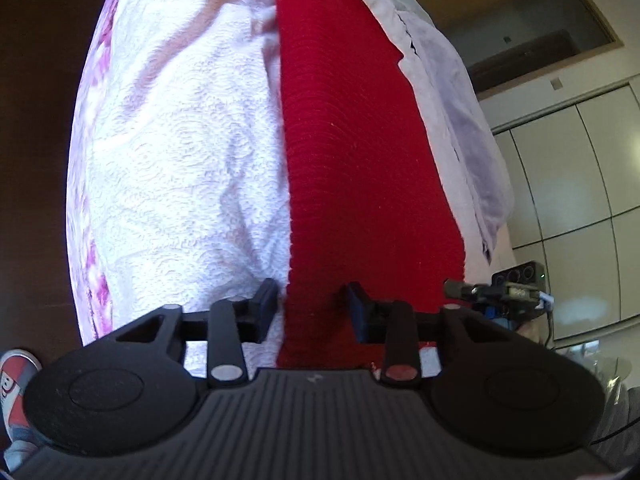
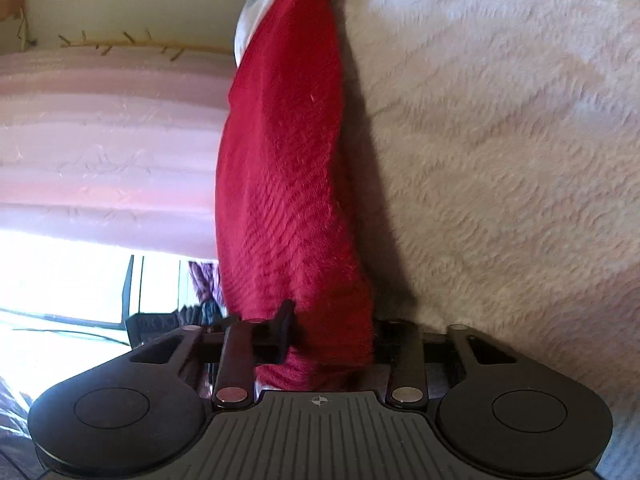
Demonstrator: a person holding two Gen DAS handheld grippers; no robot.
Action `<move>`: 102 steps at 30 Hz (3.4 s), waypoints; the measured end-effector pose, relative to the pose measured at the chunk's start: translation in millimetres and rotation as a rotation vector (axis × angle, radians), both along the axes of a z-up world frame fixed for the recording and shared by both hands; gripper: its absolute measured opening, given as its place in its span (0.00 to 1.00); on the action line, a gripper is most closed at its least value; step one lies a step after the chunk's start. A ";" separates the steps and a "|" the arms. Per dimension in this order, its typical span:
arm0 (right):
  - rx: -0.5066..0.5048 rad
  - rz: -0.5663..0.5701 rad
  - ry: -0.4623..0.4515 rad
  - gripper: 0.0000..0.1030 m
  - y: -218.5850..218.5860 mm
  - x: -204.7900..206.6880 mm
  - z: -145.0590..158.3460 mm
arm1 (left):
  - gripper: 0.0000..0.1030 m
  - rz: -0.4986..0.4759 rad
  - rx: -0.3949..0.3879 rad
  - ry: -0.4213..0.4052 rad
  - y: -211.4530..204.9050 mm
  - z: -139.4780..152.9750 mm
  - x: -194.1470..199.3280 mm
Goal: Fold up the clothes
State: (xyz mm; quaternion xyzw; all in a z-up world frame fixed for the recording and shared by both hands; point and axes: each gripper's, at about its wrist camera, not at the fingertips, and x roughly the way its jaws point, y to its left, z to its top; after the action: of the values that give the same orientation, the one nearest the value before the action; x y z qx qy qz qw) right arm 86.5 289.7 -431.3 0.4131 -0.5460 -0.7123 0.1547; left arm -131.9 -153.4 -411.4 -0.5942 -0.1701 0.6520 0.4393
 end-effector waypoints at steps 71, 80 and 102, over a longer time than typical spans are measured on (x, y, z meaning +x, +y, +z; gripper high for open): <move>0.163 -0.562 -0.164 0.70 91.9 -259.3 97.4 | 0.48 0.433 0.171 -0.706 77.2 12.4 -320.9; 0.593 -0.107 -0.049 0.70 43.8 -257.0 99.6 | 0.46 0.099 -0.039 -0.075 103.8 63.1 -287.8; 0.740 -0.257 0.109 0.07 41.0 -260.3 102.4 | 0.07 0.091 0.017 0.112 115.8 64.5 -284.2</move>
State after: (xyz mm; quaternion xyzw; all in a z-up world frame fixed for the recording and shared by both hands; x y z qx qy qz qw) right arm -173.8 330.8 -328.9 0.3310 -0.2905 -0.8953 -0.0662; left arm -416.1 -37.7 -346.8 -0.5448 -0.1777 0.7020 0.4228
